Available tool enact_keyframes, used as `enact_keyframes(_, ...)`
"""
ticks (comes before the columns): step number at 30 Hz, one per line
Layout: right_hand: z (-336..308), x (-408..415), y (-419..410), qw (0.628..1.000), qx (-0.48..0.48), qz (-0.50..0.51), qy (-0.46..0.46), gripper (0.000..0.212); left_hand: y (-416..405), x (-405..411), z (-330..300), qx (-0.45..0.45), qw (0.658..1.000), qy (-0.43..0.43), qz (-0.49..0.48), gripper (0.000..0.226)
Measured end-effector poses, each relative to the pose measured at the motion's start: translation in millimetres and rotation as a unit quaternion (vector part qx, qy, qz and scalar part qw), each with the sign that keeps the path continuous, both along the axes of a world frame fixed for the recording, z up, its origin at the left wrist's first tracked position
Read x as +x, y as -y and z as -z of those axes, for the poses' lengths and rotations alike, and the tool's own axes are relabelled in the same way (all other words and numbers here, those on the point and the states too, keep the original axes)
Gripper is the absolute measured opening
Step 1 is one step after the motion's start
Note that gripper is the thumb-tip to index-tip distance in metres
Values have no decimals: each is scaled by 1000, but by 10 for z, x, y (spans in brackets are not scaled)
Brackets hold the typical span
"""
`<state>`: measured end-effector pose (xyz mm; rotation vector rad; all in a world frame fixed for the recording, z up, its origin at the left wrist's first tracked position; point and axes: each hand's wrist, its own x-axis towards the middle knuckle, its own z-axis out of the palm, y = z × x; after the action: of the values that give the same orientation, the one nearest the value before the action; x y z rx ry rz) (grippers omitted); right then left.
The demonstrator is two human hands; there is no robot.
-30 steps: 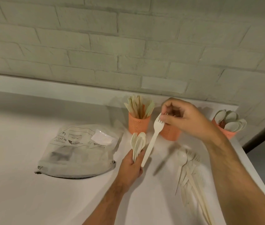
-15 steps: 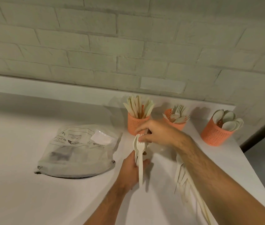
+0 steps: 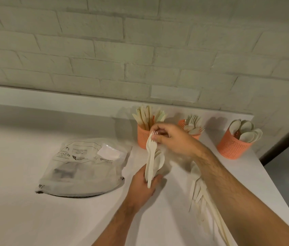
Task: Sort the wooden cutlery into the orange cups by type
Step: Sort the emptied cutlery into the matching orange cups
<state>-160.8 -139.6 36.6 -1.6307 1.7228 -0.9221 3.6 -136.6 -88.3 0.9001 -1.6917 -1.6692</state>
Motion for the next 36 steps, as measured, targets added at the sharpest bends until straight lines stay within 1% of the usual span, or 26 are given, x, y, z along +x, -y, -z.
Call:
enact_keyframes(1,-43,-7,-6,999,-31,24,21,15,3,-6,4,12,1000,-3,-9,11)
enact_keyframes(2,-110,-30,-20,995,-65,53,49,20,11,-10,14,22,1000,-4,-16,6)
enact_keyframes(4,-296,-144,-66,979,-143,118,82,23,25,-17,43,27,1000,-4,-14,6)
enact_keyframes(6,-481,-310,-117,960,-203,186,50,20,35,-21,57,18,1000,2,-7,5)
enact_keyframes(8,-547,-448,-125,947,-223,230,-3,19,45,-24,71,13,1000,8,-3,5)
enact_keyframes(12,-458,-588,-74,936,-206,232,-167,19,48,-33,69,7,1000,11,-6,5)
enact_keyframes(14,-472,-672,-82,919,-230,243,-208,20,45,-33,60,-1,1000,12,-6,5)
enact_keyframes(17,-526,-781,-107,896,-266,258,-247,21,47,-32,61,-1,1000,11,-5,5)
enact_keyframes(23,-504,-883,-106,875,-287,256,-293,20,51,-35,83,7,1000,9,-7,7)
enact_keyframes(28,-447,-806,-49,865,-317,199,-333,25,47,-38,73,0,1000,3,-11,9)
enact_keyframes(30,-383,-798,8,868,-312,151,-356,30,44,-37,70,5,1000,0,-12,10)
enact_keyframes(32,-283,-810,63,877,-277,111,-377,36,42,-38,66,13,1000,-2,-9,14)
enact_keyframes(34,-158,-861,114,885,-221,92,-400,43,39,-45,57,19,1000,-5,-6,18)
enact_keyframes(36,-40,-916,144,884,-145,101,-434,41,39,-45,49,20,1000,-3,-6,21)
